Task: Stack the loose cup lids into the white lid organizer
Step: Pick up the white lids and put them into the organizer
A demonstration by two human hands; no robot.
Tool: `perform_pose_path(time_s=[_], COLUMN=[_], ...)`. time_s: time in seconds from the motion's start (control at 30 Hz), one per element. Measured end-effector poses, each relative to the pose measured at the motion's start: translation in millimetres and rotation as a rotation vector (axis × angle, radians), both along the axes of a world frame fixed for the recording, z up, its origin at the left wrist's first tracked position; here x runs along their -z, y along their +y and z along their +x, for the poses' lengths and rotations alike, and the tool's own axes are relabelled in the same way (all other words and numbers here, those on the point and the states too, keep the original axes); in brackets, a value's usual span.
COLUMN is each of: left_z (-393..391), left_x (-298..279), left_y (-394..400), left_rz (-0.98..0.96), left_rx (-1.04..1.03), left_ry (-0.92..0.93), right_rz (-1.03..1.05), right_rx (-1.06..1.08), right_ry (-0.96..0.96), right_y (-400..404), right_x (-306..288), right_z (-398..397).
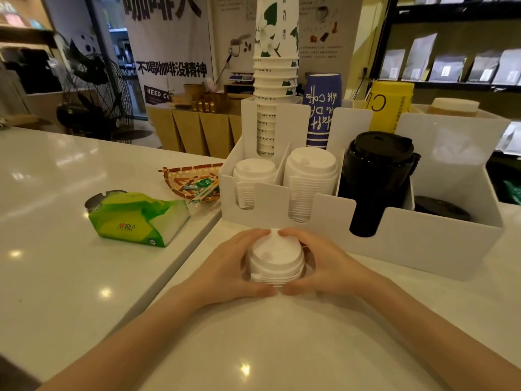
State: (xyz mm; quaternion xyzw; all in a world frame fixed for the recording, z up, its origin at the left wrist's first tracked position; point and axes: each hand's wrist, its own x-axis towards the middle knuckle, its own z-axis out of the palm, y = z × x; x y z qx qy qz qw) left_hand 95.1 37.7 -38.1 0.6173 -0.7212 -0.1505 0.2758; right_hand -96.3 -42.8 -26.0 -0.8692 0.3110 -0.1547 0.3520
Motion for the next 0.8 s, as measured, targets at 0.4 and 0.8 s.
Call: perform_pose_path(time_s=[0.4, 0.8], left_z=[20.7, 43.6], left_x=[-45.6, -132.3], left_y=[-10.1, -52.8], left_rz=[-0.052, -0.303], left_rx=[-0.044, -0.028], left_ry=[0.182, 0.306], right_rz=[0.049, -0.177], right_rx=[0.063, 0.108], right_ry=[-0.068, -0.301], right_y=[-3.4, -39.8], right_x=[-46.4, -136.7], right_z=[12.5, 49.5])
